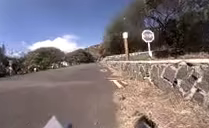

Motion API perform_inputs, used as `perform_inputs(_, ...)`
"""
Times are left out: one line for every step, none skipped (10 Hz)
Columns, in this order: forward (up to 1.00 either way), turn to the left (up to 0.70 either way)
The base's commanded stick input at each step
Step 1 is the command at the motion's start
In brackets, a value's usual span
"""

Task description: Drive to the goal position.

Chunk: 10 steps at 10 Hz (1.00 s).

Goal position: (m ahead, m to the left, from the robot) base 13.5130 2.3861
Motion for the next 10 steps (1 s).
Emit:
perform_inputs(0.5,0.0)
perform_inputs(0.5,0.0)
perform_inputs(0.5,0.0)
perform_inputs(0.5,0.0)
perform_inputs(0.5,0.0)
perform_inputs(0.5,0.0)
perform_inputs(0.5,0.0)
perform_inputs(0.5,0.0)
perform_inputs(0.5,0.0)
perform_inputs(0.5,0.0)
